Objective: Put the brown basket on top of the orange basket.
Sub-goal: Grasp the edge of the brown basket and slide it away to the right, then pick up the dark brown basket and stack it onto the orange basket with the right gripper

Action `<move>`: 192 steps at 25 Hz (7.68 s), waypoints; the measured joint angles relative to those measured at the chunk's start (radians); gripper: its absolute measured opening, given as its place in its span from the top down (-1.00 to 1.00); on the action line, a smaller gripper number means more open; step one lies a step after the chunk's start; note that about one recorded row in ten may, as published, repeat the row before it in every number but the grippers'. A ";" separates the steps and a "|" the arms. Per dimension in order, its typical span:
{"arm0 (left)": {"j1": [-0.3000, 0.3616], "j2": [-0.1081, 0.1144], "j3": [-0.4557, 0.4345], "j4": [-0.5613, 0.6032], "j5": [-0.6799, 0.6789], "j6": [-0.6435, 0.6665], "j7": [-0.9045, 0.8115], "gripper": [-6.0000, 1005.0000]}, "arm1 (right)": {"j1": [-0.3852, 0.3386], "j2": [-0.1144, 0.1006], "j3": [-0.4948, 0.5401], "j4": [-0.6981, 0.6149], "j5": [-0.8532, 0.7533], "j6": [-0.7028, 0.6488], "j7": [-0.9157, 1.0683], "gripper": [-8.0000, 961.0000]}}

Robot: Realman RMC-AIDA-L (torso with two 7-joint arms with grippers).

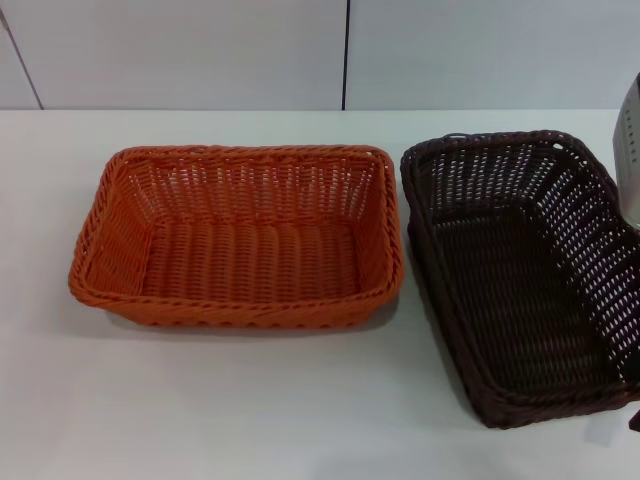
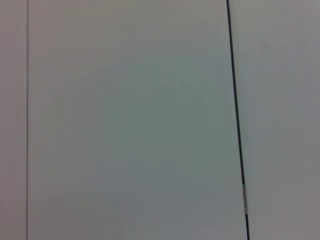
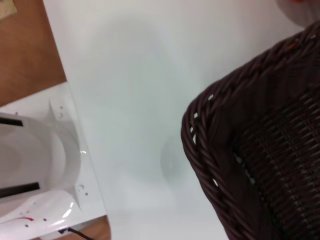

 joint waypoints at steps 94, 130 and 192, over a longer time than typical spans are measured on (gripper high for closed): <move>0.021 0.005 0.024 -0.009 0.002 0.024 -0.015 -0.31 | -0.080 0.110 -0.149 0.378 -0.333 0.222 0.034 0.66; 0.017 0.000 0.024 -0.010 0.002 0.021 -0.016 -0.31 | 0.061 0.105 -0.131 0.422 0.023 0.305 -0.417 0.66; -0.006 0.000 0.016 -0.046 0.000 -0.020 -0.010 -0.30 | 0.153 0.047 0.275 -0.167 0.207 0.471 -1.562 0.66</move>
